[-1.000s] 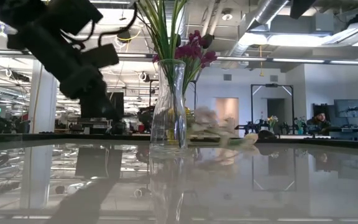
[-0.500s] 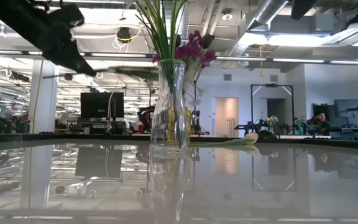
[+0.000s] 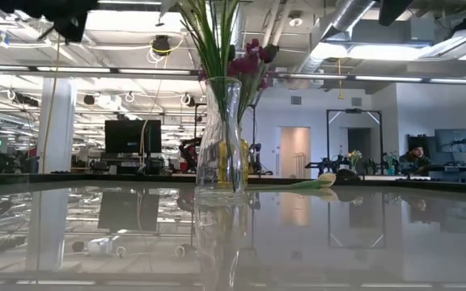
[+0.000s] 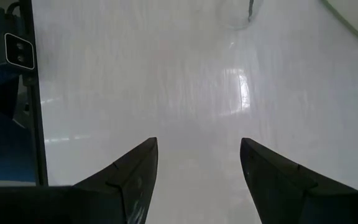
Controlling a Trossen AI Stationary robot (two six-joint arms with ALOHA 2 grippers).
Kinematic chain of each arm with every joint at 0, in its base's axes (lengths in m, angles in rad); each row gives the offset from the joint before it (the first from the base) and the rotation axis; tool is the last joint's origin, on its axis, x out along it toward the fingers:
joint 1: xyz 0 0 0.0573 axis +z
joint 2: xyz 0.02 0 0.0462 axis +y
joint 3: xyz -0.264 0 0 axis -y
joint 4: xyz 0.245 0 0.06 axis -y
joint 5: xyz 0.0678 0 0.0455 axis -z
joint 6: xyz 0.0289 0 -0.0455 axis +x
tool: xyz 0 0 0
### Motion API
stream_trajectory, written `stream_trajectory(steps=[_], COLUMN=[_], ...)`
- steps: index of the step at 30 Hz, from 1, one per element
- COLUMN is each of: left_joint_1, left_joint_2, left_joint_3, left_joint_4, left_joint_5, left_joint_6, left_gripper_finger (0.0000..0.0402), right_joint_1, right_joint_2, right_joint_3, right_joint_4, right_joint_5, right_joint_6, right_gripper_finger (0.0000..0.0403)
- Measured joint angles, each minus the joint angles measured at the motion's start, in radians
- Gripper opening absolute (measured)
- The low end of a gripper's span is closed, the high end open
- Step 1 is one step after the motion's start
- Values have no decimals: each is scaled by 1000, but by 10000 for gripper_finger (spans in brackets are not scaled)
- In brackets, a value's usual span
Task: Sort flowers into vase by color
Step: Put the white flowers into the transparent vase
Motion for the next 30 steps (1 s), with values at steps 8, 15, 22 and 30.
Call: stream_trajectory(steps=[8,15,22,30], left_joint_1=[0,0,5,5], left_joint_2=[-82,-53,49,286], left_joint_3=[0,-161,-333,-247], left_joint_4=[253,710,1239,1319], left_joint_5=[-98,56,61,115], left_joint_6=[130,180,161,107], left_gripper_finger=[11,11,11,11], right_joint_1=[0,-2,-34,-243], right_joint_2=[0,-4,-21,11], right_joint_3=[0,0,0,0], right_joint_4=[6,177,672,1167], right_joint_5=[9,149,324,1], right_joint_6=[0,-198,-691,-842], right_gripper_finger=[255,255,255,255])
